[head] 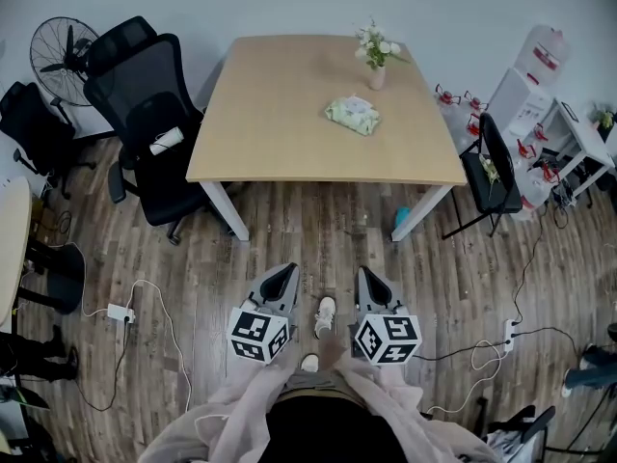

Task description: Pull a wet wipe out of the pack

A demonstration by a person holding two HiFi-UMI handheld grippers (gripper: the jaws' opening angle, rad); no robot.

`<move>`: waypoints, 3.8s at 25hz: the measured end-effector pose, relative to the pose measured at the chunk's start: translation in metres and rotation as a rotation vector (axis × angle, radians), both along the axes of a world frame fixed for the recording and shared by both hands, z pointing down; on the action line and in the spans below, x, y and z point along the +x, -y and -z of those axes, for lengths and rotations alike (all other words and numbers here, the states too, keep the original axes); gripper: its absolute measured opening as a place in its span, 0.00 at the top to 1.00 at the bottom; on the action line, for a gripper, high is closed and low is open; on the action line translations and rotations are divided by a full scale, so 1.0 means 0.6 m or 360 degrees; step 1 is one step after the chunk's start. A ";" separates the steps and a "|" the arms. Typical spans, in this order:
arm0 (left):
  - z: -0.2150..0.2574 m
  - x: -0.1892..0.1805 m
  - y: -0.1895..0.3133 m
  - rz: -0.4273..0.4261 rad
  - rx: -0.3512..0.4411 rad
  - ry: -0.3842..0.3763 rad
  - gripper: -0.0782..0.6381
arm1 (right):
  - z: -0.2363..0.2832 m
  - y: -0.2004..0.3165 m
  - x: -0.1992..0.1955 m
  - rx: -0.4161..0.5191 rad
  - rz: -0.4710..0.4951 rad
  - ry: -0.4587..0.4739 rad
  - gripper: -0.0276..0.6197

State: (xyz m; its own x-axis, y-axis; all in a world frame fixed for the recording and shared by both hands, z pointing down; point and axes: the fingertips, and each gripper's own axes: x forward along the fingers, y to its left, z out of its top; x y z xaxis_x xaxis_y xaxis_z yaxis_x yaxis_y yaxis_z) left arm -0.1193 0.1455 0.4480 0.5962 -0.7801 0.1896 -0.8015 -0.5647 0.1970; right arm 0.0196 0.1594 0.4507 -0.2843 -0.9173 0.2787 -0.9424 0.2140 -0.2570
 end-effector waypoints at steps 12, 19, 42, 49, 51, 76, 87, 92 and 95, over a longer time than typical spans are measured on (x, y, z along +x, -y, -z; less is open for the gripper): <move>0.011 0.036 0.145 0.0037 0.0002 0.0005 0.88 | 0.006 0.150 0.037 -0.0015 0.0045 -0.0004 0.94; 0.016 0.056 0.233 0.0074 0.0006 0.0007 0.88 | 0.008 0.242 0.055 -0.0021 0.0094 -0.0008 0.94; -0.021 0.106 0.403 0.0161 -0.0029 0.0046 0.88 | -0.027 0.424 0.120 -0.0057 0.0129 0.0023 0.94; -0.031 0.109 0.403 0.0160 -0.0057 0.0054 0.88 | -0.042 0.424 0.127 -0.0086 0.0110 0.0048 0.94; -0.033 0.110 0.406 0.0156 -0.0060 0.0057 0.87 | -0.047 0.427 0.127 -0.0094 0.0105 0.0056 0.94; -0.048 0.150 0.640 0.0072 -0.0118 0.0091 0.88 | -0.059 0.655 0.165 -0.0139 0.0029 0.0085 0.94; -0.042 0.171 0.750 0.0002 -0.0133 0.0073 0.88 | -0.059 0.753 0.192 -0.0172 -0.0061 0.0070 0.94; -0.048 0.175 0.785 -0.0010 -0.0148 0.0068 0.88 | -0.066 0.787 0.195 -0.0193 -0.0061 0.0036 0.94; -0.053 0.170 0.805 -0.0002 -0.0160 0.0072 0.88 | -0.072 0.810 0.192 -0.0214 -0.0054 0.0011 0.94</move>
